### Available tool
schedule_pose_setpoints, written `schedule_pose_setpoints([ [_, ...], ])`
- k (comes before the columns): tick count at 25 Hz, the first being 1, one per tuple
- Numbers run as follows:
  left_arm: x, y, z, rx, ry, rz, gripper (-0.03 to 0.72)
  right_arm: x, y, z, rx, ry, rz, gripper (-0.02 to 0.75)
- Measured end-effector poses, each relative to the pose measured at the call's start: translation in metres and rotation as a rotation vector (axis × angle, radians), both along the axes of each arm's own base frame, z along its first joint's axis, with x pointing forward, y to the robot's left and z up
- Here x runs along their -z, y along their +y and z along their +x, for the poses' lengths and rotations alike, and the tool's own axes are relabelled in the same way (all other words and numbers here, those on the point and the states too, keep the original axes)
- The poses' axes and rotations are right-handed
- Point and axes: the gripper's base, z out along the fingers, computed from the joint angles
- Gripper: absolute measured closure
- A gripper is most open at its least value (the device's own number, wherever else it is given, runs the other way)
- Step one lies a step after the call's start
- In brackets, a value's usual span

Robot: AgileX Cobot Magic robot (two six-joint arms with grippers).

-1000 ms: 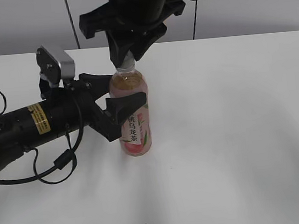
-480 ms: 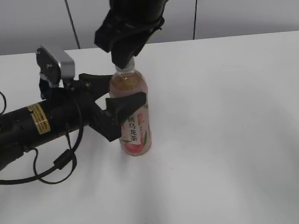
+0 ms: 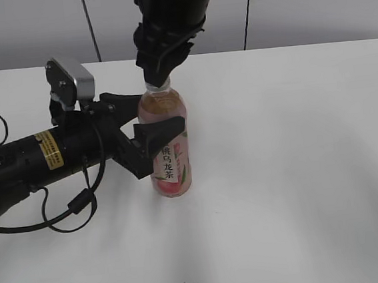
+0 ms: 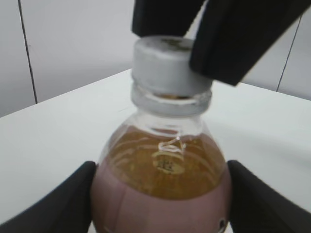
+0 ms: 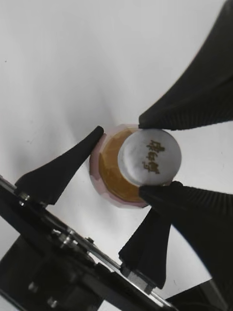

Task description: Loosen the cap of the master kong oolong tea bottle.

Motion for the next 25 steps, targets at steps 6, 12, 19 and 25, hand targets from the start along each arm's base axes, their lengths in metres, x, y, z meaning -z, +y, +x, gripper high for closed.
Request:
schedule_pose_setpoints([
  [6,0.0,0.0,0.0,0.0,0.0,0.0,0.213,0.0,-0.0001,0.0002,-0.106,-0.04,-0.024,0.465],
  [12,0.0,0.0,0.0,0.0,0.0,0.0,0.213,0.0,-0.0001,0.0003,-0.217,-0.08,-0.047,0.465],
  [19,0.0,0.0,-0.0001,0.001,0.0,0.0,0.214,0.0,-0.0004,0.0006,-0.339,-0.124,-0.073,0.465],
  [25,0.0001,-0.0001,-0.0002,0.002,0.0,0.001,0.214,-0.0001,-0.0002,0.0005,-0.485,-0.176,-0.102,0.465],
])
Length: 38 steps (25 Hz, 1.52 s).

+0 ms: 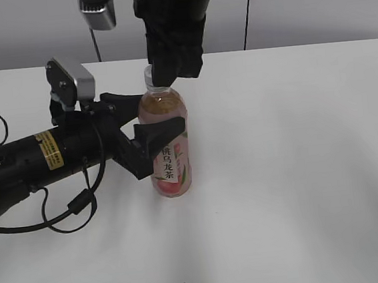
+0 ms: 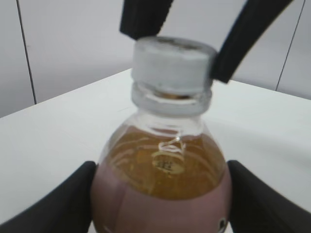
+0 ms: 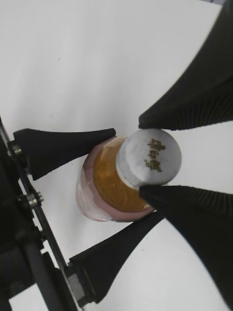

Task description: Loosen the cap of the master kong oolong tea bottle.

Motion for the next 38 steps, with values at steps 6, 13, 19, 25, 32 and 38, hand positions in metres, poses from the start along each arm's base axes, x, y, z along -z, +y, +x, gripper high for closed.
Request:
schedule_pose_setpoints([
  [6,0.0,0.0,0.0,0.001,0.0,0.001,0.214,0.0,0.0,0.0,-0.25,-0.081,-0.036,0.467],
  [13,0.0,0.0,0.0,0.0,0.001,0.0,0.214,-0.001,0.003,-0.002,-0.498,-0.158,-0.055,0.486],
  [19,0.0,0.0,0.0,0.0,0.001,0.0,0.214,-0.002,0.008,-0.006,-0.606,-0.174,-0.025,0.49],
  [25,0.0,0.0,0.0,0.0,0.001,0.0,0.214,-0.002,0.008,-0.007,-0.566,-0.157,-0.016,0.49],
  [32,0.0,0.0,0.0,0.0,0.001,0.0,0.214,-0.028,0.001,-0.009,-0.198,-0.091,0.057,0.489],
  [38,0.0,0.0,0.0,0.0,0.001,0.0,0.214,-0.045,-0.004,-0.004,0.265,-0.003,0.149,0.33],
])
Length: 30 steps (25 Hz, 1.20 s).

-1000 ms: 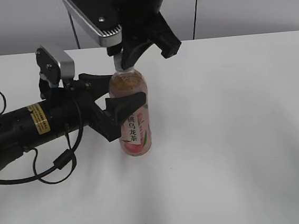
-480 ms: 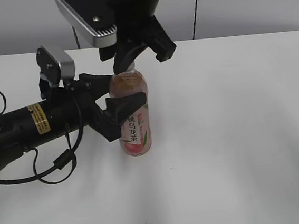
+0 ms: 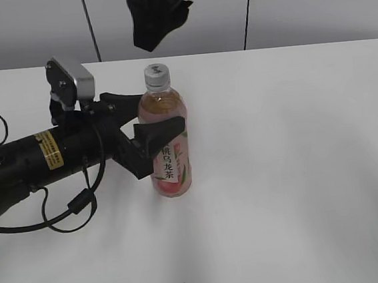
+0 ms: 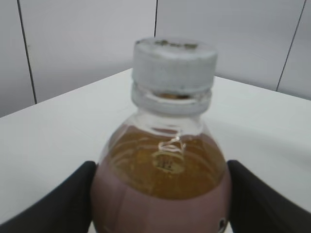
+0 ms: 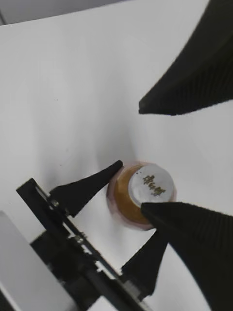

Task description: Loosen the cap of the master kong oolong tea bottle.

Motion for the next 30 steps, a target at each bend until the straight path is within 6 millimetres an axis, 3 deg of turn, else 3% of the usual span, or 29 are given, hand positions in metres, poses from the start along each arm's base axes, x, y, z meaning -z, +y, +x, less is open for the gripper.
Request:
schedule_pose_setpoints([
  [4,0.0,0.0,0.0,0.0,0.0,0.0,0.214,-0.001,0.001,0.001,0.315,0.133,0.123,0.176],
  [8,0.0,0.0,0.0,0.0,0.0,0.0,0.214,-0.001,0.001,0.001,0.576,0.258,0.209,0.163],
  [13,0.0,0.0,0.0,0.0,0.0,0.0,0.214,0.009,0.003,0.004,0.765,0.357,0.247,0.162],
  [22,0.0,0.0,0.0,0.0,0.0,0.0,0.214,0.053,0.025,0.009,0.841,0.438,0.172,0.162],
  [30,0.0,0.0,0.0,-0.001,0.0,0.001,0.214,0.054,0.025,0.01,0.843,0.432,0.167,0.162],
])
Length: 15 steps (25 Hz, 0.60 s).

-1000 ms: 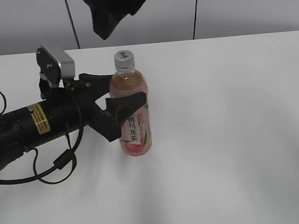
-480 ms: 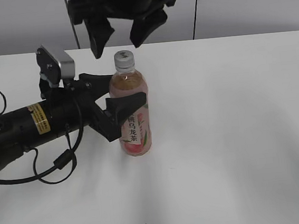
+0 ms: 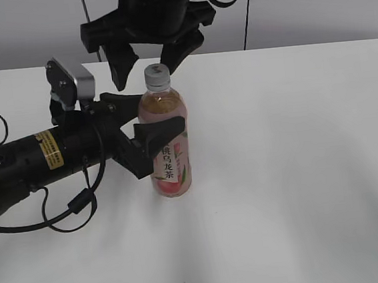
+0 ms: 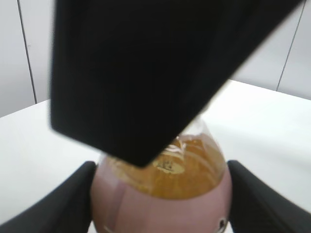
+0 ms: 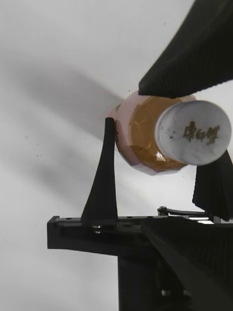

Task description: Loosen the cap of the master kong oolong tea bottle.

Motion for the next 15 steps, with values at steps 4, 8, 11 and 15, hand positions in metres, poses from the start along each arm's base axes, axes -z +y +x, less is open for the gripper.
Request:
schedule_pose_setpoints([
  [4,0.0,0.0,0.0,0.0,0.0,0.0,0.214,-0.006,-0.002,-0.001,0.0,-0.012,0.004,0.162],
  [8,0.0,0.0,0.0,0.0,0.0,0.0,0.214,-0.021,-0.01,-0.008,0.001,-0.046,0.005,0.167],
  [11,0.0,0.0,0.0,0.0,0.0,0.001,0.214,-0.017,-0.014,-0.011,0.001,-0.033,-0.013,0.186],
  [15,0.0,0.0,0.0,0.0,0.0,0.0,0.214,-0.009,-0.015,-0.012,0.001,-0.01,-0.033,0.195],
])
